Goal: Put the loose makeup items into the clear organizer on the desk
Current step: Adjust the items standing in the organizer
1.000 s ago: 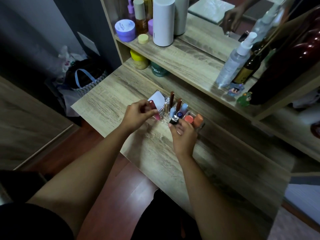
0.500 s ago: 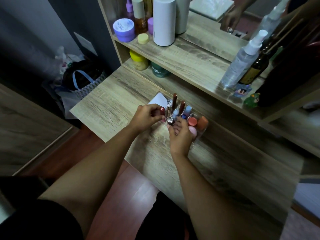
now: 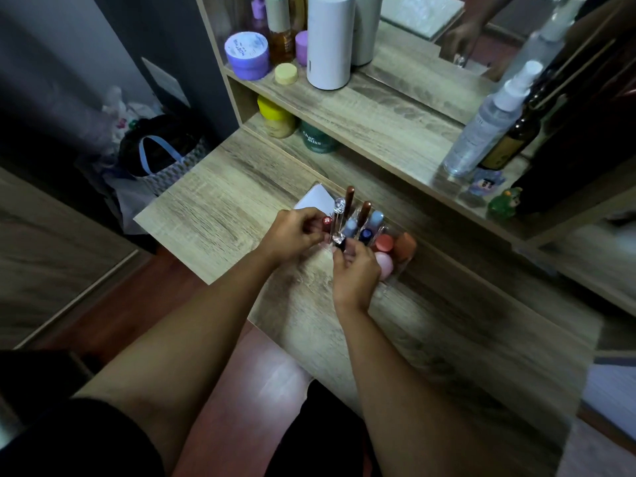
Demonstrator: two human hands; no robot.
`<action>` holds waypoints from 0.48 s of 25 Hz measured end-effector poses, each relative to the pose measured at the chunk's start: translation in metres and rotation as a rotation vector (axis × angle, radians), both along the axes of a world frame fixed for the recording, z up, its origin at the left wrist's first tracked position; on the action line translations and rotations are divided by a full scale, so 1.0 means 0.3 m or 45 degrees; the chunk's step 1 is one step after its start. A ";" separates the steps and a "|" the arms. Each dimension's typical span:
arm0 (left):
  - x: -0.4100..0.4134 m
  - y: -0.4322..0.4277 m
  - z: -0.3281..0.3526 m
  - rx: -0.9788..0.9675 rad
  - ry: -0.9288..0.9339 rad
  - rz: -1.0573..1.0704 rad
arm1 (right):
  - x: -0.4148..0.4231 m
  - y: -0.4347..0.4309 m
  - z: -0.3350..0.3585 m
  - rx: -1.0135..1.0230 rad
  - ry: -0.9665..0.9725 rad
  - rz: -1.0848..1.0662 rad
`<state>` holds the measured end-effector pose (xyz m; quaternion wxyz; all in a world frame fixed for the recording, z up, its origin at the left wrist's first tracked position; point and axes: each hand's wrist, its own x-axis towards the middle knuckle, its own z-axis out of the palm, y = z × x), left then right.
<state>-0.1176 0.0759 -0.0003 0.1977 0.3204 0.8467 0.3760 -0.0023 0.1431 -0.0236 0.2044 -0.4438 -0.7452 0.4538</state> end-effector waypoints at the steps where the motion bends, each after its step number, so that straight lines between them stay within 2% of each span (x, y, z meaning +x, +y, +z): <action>1: -0.001 -0.001 0.000 -0.002 -0.003 -0.004 | 0.000 -0.001 0.000 0.020 -0.013 -0.003; 8: -0.006 -0.008 -0.005 -0.016 0.009 -0.015 | 0.008 -0.014 0.024 -0.046 -0.052 -0.053; 12: -0.008 -0.047 0.002 0.001 0.083 0.126 | 0.068 -0.063 0.028 -0.002 -0.088 -0.162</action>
